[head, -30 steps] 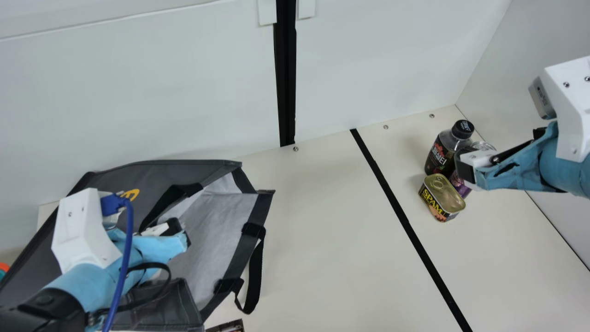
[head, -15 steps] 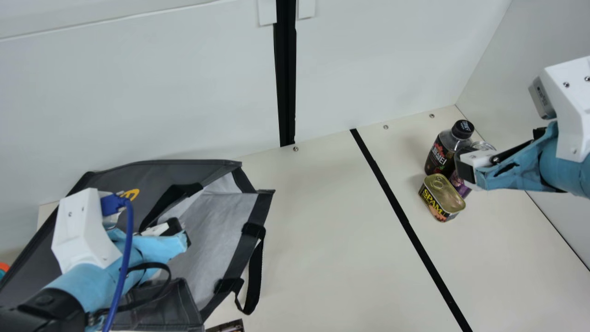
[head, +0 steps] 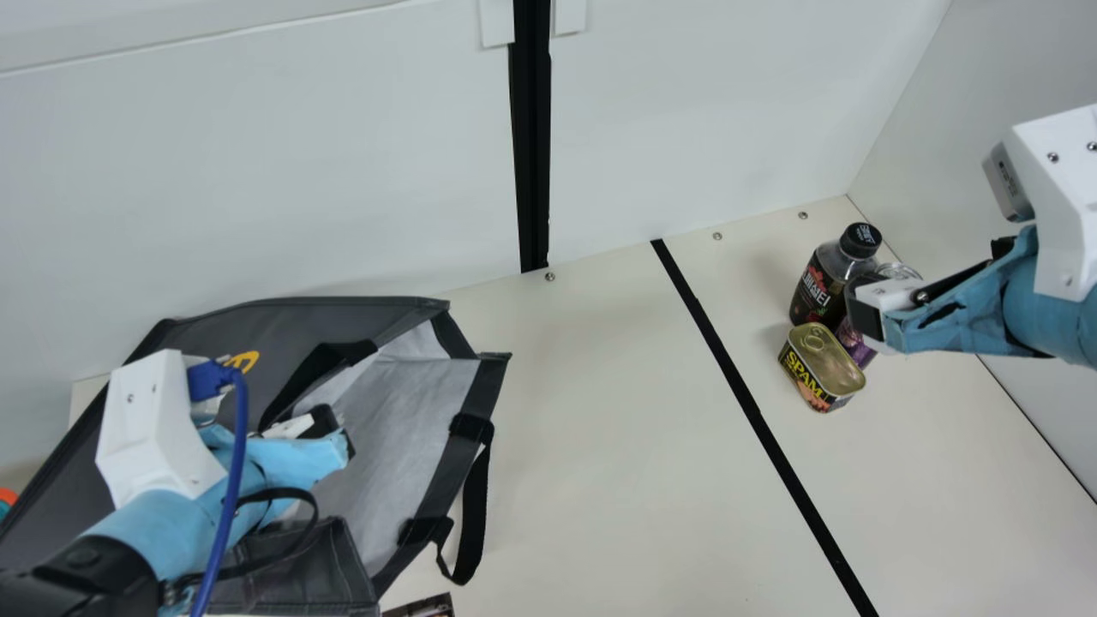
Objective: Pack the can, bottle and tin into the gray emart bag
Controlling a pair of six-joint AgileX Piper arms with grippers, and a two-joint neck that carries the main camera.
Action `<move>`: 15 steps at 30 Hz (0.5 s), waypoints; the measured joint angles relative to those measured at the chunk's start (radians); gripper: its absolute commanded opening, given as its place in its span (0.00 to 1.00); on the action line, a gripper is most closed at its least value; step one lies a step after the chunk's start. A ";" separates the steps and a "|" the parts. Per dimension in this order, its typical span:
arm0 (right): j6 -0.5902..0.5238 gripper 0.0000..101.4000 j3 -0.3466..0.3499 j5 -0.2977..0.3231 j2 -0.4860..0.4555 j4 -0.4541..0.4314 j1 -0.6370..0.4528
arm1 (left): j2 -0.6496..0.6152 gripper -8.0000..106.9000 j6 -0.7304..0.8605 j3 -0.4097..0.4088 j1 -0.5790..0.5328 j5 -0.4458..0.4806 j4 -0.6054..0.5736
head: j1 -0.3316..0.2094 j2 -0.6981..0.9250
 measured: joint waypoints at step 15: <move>0.003 0.90 0.000 0.000 0.000 -0.001 0.004 | 0.000 0.16 0.000 0.000 0.000 0.000 0.000 | 0.000 0.000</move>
